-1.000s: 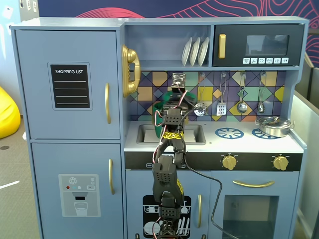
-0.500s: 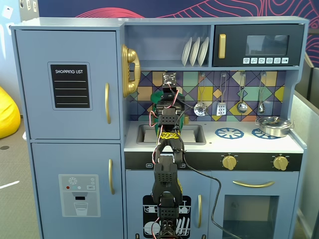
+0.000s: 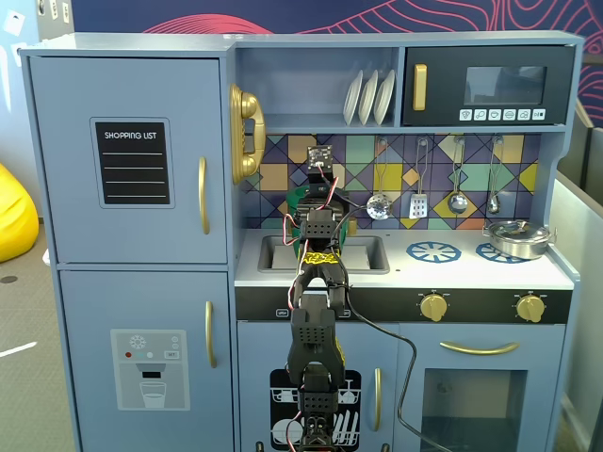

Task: Pick up the lid from the counter and put it on the green recipient

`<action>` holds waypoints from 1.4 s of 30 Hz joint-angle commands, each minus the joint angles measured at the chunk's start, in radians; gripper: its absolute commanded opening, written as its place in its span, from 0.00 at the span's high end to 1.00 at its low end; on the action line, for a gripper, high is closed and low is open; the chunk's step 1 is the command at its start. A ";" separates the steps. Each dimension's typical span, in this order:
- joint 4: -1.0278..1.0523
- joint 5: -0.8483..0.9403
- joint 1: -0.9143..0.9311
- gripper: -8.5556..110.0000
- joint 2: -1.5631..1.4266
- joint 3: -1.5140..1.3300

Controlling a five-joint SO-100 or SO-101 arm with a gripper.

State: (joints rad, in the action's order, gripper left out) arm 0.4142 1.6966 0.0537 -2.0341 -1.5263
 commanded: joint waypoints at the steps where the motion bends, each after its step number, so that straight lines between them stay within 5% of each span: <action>1: -0.043 -0.015 0.025 0.79 0.009 0.020; 5: -0.054 -0.055 0.023 0.68 0.015 0.069; 14: 0.311 -0.018 0.023 0.71 -0.305 0.060; 22: 0.680 -0.078 0.089 0.73 -0.750 -0.446; 29: 0.698 -0.015 0.031 0.93 -0.991 -0.988; 42: 0.907 -0.190 -0.061 0.93 -1.143 -1.454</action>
State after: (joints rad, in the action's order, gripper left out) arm 1.2640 1.5401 0.0046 -3.1677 -2.9514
